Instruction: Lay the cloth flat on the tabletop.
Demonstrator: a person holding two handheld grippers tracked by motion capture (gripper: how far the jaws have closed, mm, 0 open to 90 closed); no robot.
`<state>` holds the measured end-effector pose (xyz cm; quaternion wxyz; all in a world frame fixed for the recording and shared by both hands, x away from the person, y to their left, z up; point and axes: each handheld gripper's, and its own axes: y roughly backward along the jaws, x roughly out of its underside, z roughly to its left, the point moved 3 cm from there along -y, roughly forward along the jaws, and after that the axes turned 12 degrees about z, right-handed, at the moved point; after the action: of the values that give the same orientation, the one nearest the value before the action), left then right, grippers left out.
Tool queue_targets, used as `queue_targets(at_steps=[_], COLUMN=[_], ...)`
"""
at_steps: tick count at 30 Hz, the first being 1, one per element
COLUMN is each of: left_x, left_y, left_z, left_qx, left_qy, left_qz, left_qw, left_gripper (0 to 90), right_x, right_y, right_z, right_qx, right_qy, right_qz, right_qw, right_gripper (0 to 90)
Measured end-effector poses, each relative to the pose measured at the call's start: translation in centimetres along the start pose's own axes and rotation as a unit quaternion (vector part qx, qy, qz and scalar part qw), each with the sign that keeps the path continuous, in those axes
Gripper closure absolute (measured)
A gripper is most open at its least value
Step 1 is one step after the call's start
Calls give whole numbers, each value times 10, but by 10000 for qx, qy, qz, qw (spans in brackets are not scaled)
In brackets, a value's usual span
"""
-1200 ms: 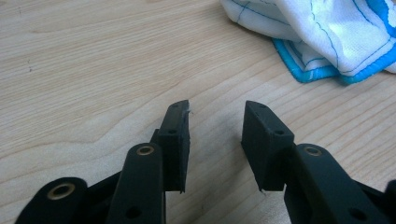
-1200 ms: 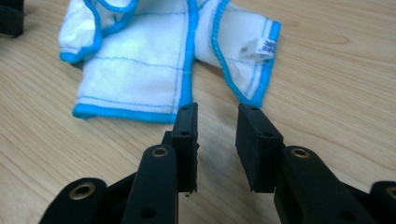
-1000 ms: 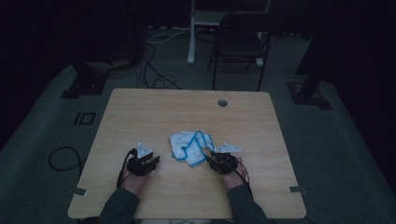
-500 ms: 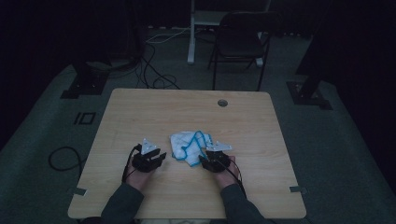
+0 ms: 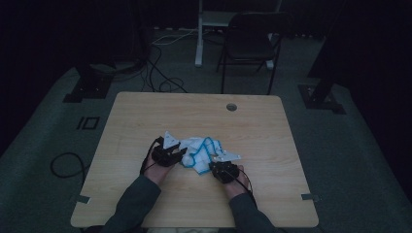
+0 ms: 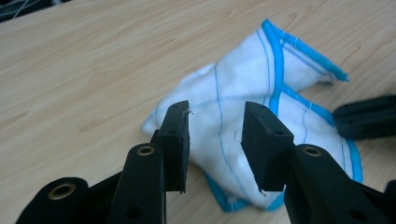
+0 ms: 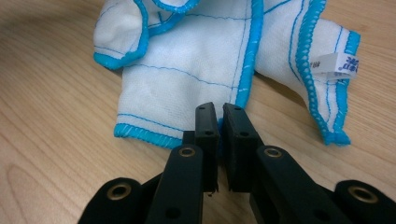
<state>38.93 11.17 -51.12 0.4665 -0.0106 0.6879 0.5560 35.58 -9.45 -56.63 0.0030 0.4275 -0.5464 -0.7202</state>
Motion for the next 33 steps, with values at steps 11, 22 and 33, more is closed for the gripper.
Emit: queue_targets(at_steps=[11,22,33], left_x=[-35,-59,-69], left_y=[-20,-40,-54], left_z=[-22,-32,-18], left_qx=[115,81,-119], left_qy=[-406,-623,-396], left_qz=[30,151,483], left_qw=[9991,9979,9980], left_gripper=[592,556,818], right_x=[0,-2,-3], right_y=[4,2,-2], right_z=[2,1,1], right_qx=[101,81,23], right_qy=[96,-32,-59], right_qz=[-116,-149,17], right_qw=[9998,9999,10000], right_gripper=[760,603,760])
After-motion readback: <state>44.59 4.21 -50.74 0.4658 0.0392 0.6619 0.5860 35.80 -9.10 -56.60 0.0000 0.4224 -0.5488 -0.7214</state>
